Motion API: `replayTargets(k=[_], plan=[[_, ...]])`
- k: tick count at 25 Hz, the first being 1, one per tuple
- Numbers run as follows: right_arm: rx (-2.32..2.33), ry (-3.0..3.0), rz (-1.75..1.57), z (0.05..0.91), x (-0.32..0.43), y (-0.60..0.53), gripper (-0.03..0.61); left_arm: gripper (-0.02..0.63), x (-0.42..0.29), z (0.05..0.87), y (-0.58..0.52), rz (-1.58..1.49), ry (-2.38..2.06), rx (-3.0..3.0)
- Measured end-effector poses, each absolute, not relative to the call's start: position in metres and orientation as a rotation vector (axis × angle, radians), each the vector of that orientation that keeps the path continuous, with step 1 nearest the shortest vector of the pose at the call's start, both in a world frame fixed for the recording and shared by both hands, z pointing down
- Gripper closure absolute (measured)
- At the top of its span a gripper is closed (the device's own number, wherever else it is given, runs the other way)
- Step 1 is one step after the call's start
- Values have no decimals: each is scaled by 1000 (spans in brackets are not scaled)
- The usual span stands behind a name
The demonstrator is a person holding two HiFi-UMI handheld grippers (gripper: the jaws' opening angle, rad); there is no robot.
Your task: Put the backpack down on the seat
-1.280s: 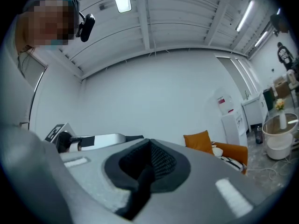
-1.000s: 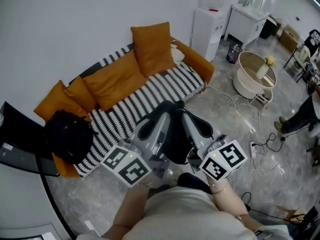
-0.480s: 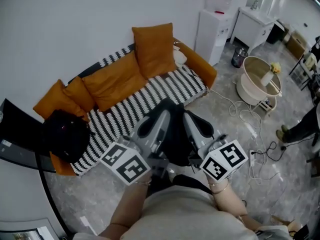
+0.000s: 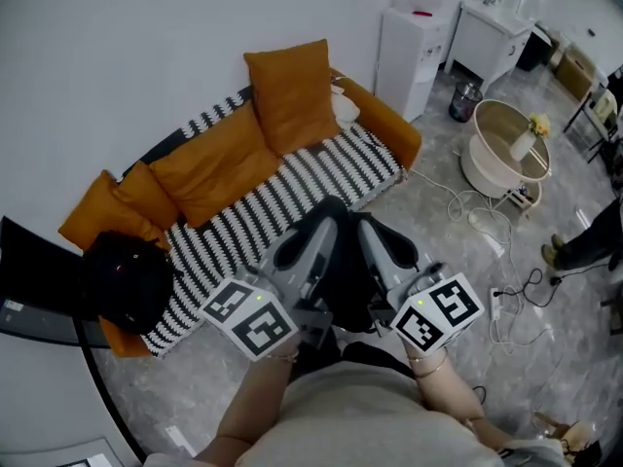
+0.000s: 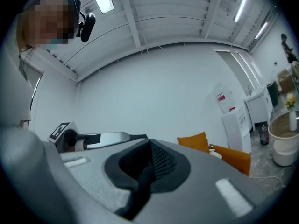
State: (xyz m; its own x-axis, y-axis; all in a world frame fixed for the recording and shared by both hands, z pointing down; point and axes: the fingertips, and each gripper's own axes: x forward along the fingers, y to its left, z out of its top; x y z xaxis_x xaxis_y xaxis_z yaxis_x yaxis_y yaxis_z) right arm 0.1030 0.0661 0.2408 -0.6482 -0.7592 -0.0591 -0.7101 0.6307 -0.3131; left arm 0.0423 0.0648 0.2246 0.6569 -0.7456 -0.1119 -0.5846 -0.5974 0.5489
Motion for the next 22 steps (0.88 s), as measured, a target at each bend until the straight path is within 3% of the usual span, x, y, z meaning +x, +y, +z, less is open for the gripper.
replayTargets(k=[22], plan=[[-1305, 2647, -377, 242, 16, -194, 577, 601, -43, 235, -206, -452, -949, 2371]])
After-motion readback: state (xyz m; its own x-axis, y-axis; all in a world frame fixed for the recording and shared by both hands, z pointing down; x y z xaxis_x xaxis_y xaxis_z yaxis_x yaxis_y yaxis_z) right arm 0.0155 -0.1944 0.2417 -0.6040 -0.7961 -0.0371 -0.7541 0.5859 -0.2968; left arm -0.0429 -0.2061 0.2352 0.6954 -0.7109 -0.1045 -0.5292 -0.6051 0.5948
